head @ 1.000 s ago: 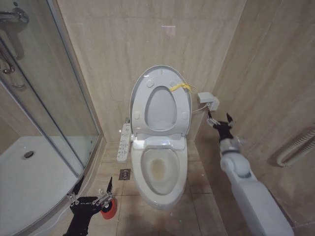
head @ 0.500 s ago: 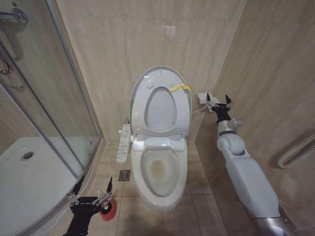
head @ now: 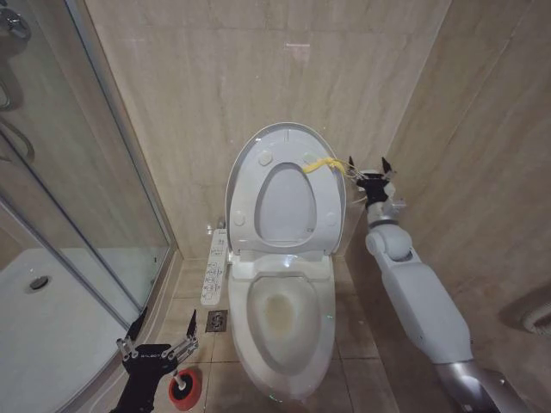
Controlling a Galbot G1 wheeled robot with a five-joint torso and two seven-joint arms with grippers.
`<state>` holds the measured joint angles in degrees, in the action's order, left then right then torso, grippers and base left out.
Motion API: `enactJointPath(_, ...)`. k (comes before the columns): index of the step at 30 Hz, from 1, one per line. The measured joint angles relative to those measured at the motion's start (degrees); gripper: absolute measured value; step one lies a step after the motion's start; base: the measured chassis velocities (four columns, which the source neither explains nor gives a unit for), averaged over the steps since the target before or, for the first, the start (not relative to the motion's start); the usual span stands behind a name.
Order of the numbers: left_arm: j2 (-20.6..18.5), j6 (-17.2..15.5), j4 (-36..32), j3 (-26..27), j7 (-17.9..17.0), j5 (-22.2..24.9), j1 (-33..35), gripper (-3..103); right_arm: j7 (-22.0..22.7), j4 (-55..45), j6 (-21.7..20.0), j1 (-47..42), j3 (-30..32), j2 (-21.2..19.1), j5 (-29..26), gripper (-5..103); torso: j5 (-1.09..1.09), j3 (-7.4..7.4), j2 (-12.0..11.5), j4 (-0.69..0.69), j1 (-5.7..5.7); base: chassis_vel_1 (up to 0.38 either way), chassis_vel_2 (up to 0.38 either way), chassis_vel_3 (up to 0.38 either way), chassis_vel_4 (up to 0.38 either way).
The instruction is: Open the toilet lid, clean the toilet bowl with a toilet brush, close the toilet lid, and flush.
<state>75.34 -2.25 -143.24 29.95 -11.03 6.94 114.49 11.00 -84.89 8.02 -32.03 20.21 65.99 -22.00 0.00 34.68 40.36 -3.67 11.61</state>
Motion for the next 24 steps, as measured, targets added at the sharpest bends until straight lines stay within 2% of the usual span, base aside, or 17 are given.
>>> enactJointPath(5, 0.0, 0.0, 0.0, 0.0, 0.0, 0.0, 0.0, 100, -0.1, -3.0, 0.0, -1.6, -0.7, -1.5, 0.0, 100, 0.01, -0.01, 0.0, 0.01, -0.01, 0.035, -0.05, -0.046, 0.038)
enactJointPath(8, 0.0, 0.0, 0.0, 0.0, 0.0, 0.0, 0.0, 100, -1.3, -8.7, -0.2, -7.1, 0.9, -4.4, -1.5, 100, 0.01, 0.0, 0.0, -0.02, 0.0, 0.0, 0.0, 0.0, 0.0)
enactJointPath(13, 0.0, 0.0, 0.0, 0.0, 0.0, 0.0, 0.0, 100, -1.7, -14.2, -0.4, -14.2, 3.2, -6.7, -2.3, 100, 0.02, 0.0, 0.0, -0.04, 0.0, 0.0, 0.0, 0.0, 0.0)
enactJointPath(15, 0.0, 0.0, 0.0, 0.0, 0.0, 0.0, 0.0, 100, -1.4, -14.3, -0.6, -14.5, 3.4, -6.9, -2.2, 100, 0.02, 0.0, 0.0, -0.02, 0.0, 0.0, 0.0, 0.0, 0.0)
enactJointPath(19, 0.0, 0.0, 0.0, 0.0, 0.0, 0.0, 0.0, 100, 0.2, -10.9, -1.0, -11.2, 3.5, -6.2, -0.8, 100, 0.02, 0.0, 0.0, 0.0, 0.0, 0.0, 0.0, 0.0, 0.0)
enactJointPath(24, 0.0, 0.0, 0.0, 0.0, 0.0, 0.0, 0.0, 100, 1.5, -1.7, -0.7, -2.6, 1.6, -4.5, 2.2, 100, 0.0, 0.01, 0.0, 0.02, 0.02, 0.0, 0.0, 0.0, 0.0)
